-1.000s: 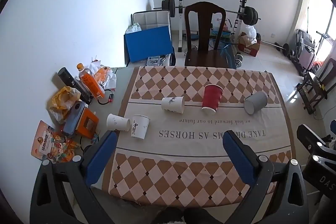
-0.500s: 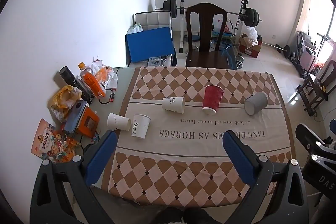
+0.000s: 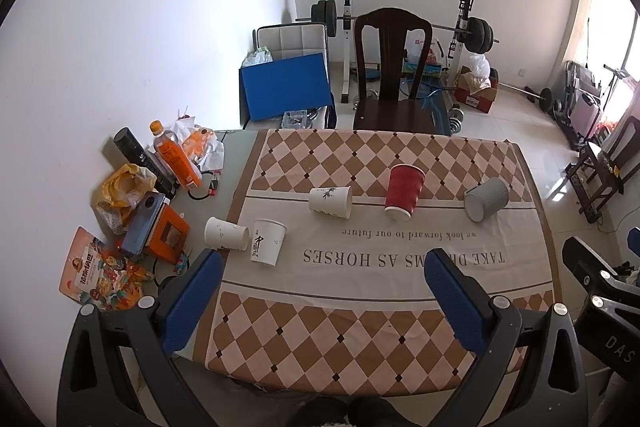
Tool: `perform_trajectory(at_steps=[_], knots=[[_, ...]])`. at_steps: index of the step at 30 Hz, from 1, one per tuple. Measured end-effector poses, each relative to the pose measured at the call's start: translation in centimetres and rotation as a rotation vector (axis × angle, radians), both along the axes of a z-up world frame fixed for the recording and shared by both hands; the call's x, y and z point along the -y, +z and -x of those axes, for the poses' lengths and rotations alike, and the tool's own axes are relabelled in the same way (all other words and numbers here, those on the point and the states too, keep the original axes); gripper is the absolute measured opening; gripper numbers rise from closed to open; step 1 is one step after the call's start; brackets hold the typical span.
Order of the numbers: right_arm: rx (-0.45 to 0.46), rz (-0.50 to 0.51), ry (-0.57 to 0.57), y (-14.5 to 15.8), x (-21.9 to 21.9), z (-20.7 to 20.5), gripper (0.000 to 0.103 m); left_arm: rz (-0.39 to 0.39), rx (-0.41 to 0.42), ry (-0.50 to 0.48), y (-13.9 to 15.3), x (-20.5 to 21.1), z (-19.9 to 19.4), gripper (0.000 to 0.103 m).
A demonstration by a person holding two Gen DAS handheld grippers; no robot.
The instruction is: Flip cup upright
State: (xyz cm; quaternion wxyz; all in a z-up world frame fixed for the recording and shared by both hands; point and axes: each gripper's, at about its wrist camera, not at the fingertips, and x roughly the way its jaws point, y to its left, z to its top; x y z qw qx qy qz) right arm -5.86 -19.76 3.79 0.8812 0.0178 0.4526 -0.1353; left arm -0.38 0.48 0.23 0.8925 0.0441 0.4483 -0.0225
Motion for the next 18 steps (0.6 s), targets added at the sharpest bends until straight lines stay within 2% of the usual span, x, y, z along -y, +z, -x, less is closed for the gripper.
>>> perform_trajectory(at_steps=[18], knots=[[0.000, -0.001, 0.007, 0.58, -0.75, 0.08, 0.103, 0.002, 0.000, 0.001, 0.43, 0.53, 0.10, 0.103]])
